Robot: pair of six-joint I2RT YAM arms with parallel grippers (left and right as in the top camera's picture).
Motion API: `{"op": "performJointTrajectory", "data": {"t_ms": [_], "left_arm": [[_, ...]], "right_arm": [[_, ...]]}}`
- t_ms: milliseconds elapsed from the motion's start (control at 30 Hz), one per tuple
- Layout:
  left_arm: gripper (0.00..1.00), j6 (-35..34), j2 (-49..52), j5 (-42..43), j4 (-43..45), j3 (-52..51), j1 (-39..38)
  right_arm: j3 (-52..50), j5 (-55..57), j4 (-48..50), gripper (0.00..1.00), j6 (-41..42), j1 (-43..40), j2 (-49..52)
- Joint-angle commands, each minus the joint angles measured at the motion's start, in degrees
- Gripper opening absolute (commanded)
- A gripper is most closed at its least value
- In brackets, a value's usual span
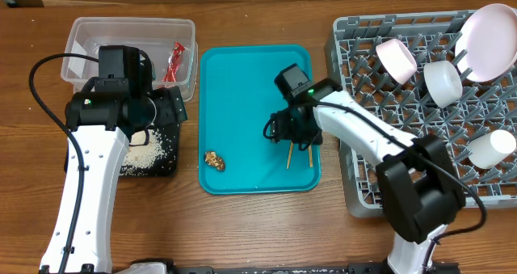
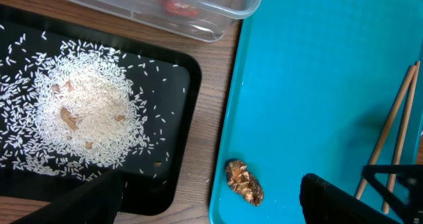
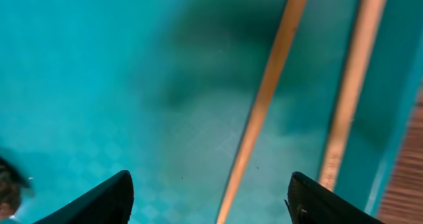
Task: Sort waste into correct bins and load items into the dishwasher
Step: 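Reach right gripper to the teal tray and grasp one chopstick, then carry the chopstick right and drop it into the rack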
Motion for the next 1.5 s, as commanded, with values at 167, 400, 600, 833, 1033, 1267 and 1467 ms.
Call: {"op": "performJointTrajectory", "data": {"t_ms": [167,400,600,833,1033,1267,1467], "left_arm": [[0.88,-0.74,0.37,0.42,-0.20,0.48,0.11],[0.88,-0.74,0.37,0.42,-0.17,0.48,0.11],[0.88,-0.74,0.37,0.42,-0.20,0.48,0.11],[0.87,-0.74,0.37,0.42,-0.22,0.48,0.11],[0.87,-0.76,0.37,0.42,-0.39,0.48,0.11],[0.88,-0.74,0.37,0.42,-0.57,0.48,0.11],[0.88,-0.74,0.37,0.42,-0.59,0.48,0.11]], "right_arm": [[-0.52,1.33,-0.39,0.63,4.42,1.68,7.32],[-0.52,3.19,-1.62,0.36,8.39,1.68,7.50],[-0.52,3.06,-2.12,0.20,8.37,1.68,7.52],[-0.52,2.67,-3.13,0.09,8.35,1.68,7.50],[-0.52,1.33,-4.35,0.06,8.35,1.73,7.52],[-0.44,0.55,-6.62,0.04,7.19,1.79,7.45],[0.92,2.21,-8.15,0.04,4.00,1.77,4.24]]}}
